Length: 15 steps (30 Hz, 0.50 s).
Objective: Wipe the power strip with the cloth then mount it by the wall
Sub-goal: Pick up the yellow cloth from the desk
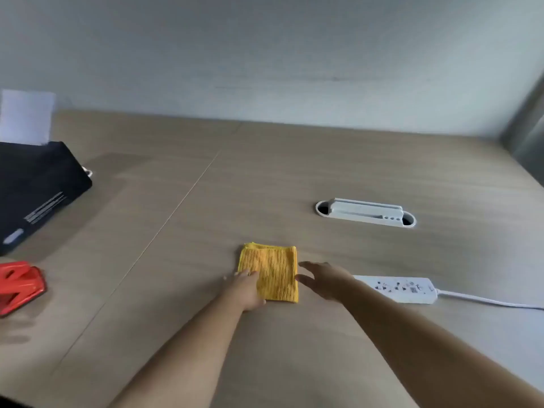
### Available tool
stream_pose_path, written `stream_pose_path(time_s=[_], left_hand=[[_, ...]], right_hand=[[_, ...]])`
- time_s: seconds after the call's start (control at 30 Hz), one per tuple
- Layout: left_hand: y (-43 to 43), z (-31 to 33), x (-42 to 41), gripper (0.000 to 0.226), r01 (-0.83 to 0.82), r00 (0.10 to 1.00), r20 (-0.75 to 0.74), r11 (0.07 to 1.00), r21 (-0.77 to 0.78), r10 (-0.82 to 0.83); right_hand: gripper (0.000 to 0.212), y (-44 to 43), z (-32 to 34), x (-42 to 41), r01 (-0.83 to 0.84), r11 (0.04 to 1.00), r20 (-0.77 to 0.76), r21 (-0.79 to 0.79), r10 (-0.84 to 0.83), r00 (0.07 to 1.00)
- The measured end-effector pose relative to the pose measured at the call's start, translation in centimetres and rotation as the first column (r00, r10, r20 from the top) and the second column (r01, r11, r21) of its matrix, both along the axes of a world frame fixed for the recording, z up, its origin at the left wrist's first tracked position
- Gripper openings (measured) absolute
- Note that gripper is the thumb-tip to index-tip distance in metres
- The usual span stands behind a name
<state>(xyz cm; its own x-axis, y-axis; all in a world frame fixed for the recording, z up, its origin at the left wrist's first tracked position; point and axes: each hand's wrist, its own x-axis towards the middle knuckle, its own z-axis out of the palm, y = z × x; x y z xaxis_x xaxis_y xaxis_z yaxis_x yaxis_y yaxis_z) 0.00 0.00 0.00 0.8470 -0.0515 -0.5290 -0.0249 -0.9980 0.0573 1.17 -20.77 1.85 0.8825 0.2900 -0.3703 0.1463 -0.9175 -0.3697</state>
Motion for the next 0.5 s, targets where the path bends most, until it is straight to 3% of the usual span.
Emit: stream_pose_path(time_s=[0.07, 0.13, 0.23, 0.4, 0.5], left_hand=[[0.6, -1.0, 0.0, 0.081, -0.017, 1.0, 0.0, 1.0, -0.024, 0.017], [1.5, -2.2, -0.4, 0.07, -0.001, 0.994, 0.109, 0.999, -0.039, 0.005], [2.2, -3.6, -0.6, 0.045, 0.068, 0.954, 0.293, 0.998, -0.018, -0.06], [1.9, -4.8, -0.4, 0.031, 0.076, 0.91, 0.409, 0.997, 0.009, -0.073], [1.6, -3.5, 0.2, 0.019, 0.085, 0.9, 0.435, 0.991, -0.099, -0.034]], right_hand=[[0.057, 1.4, -1.2, 0.2, -0.088, 0.995, -0.044, -0.056, 0.086, 0.995], [0.054, 2.4, -2.6, -0.1, -0.209, 0.966, -0.061, -0.154, 0.202, 0.977], [0.045, 3.1, -3.7, 0.1, -0.263, 0.932, 0.068, -0.249, 0.288, 0.955], [0.031, 3.7, -4.6, 0.4, -0.157, 0.978, 0.22, -0.135, 0.184, 0.958], [0.025, 3.2, -3.4, 1.0, -0.023, 1.0, 0.25, -0.011, 0.025, 0.968]])
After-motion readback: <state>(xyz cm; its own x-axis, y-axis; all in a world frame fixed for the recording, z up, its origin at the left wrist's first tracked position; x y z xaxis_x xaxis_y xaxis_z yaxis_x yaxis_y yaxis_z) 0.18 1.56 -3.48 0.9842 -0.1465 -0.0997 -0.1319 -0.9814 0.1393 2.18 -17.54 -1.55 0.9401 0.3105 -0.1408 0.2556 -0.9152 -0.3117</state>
